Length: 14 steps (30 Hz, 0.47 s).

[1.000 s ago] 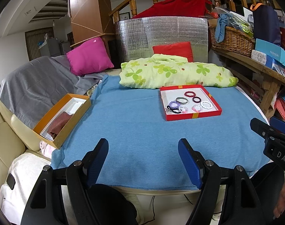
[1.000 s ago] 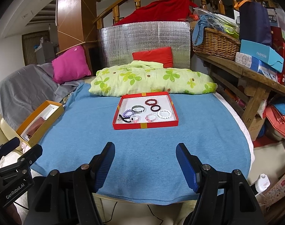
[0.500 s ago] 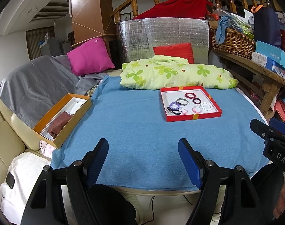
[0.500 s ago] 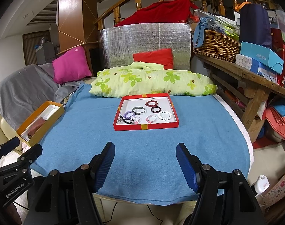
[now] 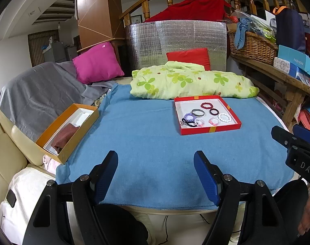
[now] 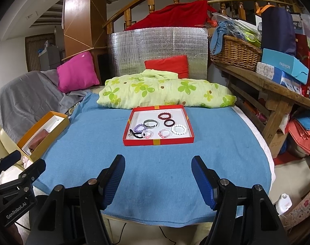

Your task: Organize jewelry

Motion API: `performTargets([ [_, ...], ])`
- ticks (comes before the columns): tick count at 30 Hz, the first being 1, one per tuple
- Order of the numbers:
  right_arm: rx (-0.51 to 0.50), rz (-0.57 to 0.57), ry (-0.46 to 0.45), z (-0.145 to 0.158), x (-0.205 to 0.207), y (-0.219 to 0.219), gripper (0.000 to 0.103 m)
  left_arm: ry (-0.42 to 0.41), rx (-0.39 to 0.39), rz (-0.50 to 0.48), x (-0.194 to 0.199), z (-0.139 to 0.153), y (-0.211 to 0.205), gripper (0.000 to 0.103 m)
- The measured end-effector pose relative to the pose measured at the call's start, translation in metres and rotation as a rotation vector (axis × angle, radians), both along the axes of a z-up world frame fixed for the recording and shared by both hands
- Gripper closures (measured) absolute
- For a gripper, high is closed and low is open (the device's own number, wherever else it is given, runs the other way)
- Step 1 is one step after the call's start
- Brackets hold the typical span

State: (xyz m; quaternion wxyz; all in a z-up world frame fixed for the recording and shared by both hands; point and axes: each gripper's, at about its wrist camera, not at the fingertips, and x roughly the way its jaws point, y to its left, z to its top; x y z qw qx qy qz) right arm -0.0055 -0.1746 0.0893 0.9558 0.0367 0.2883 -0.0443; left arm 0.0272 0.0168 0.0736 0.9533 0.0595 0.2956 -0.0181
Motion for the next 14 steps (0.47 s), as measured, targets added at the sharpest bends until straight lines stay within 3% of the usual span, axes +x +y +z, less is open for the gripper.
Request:
performTargets([
  [14, 0.005, 0.005, 0.017, -0.010, 0.033, -0.009, 0.032, 0.016, 0.015, -0.005, 0.033, -0.007, -0.009, 0.026],
])
